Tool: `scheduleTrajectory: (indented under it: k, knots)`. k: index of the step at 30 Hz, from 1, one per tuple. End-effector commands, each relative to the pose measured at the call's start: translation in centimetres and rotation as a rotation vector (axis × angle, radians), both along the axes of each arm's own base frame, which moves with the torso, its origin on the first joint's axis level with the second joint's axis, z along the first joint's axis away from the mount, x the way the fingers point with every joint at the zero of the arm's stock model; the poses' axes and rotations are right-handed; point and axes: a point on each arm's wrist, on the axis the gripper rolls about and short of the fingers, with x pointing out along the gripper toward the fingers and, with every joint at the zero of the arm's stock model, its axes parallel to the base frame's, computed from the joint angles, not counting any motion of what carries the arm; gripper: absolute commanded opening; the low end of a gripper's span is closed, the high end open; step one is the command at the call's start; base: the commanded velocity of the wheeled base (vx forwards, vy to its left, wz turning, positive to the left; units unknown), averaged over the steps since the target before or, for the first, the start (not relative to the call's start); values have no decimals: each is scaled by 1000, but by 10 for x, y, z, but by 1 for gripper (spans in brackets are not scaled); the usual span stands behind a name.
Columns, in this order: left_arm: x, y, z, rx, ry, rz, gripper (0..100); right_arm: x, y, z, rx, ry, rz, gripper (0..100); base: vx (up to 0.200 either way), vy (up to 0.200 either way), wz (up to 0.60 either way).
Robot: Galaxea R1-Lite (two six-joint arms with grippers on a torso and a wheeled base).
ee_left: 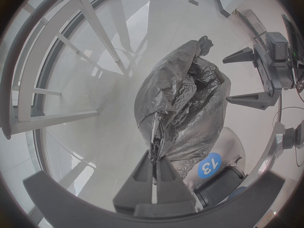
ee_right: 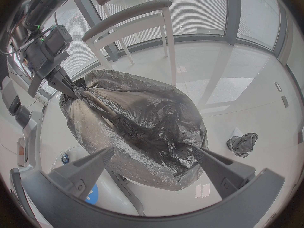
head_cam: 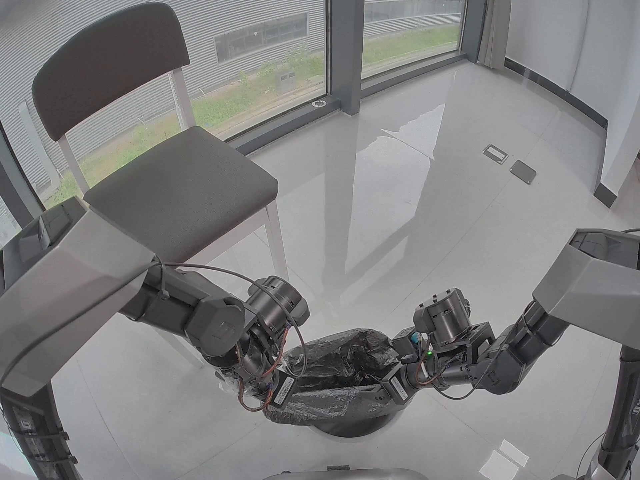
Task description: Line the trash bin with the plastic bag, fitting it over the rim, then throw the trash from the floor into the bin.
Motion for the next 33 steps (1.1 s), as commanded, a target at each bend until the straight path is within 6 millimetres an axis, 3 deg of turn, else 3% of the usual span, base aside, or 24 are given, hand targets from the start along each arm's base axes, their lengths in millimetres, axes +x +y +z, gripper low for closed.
scheduleTrajectory:
  k: [1,11,19,28,33]
  knots:
    - [1,-1,0,-3,-3,2,100,1,1,-1,1,-1,1,100,0,0,0]
    - [1,4,7,4,-28,26,100,4,7,-17,-18,25,10,100,0,0,0]
    - [-5,9,36,-45,-94,26,100,2,10,-36,-56,54,36,100,0,0,0]
    - [-13,15,62,-83,-164,31,100,22,18,-55,-74,41,55,100,0,0,0]
    - [-15,17,69,-96,-184,32,100,23,20,-59,-78,47,70,100,0,0,0]
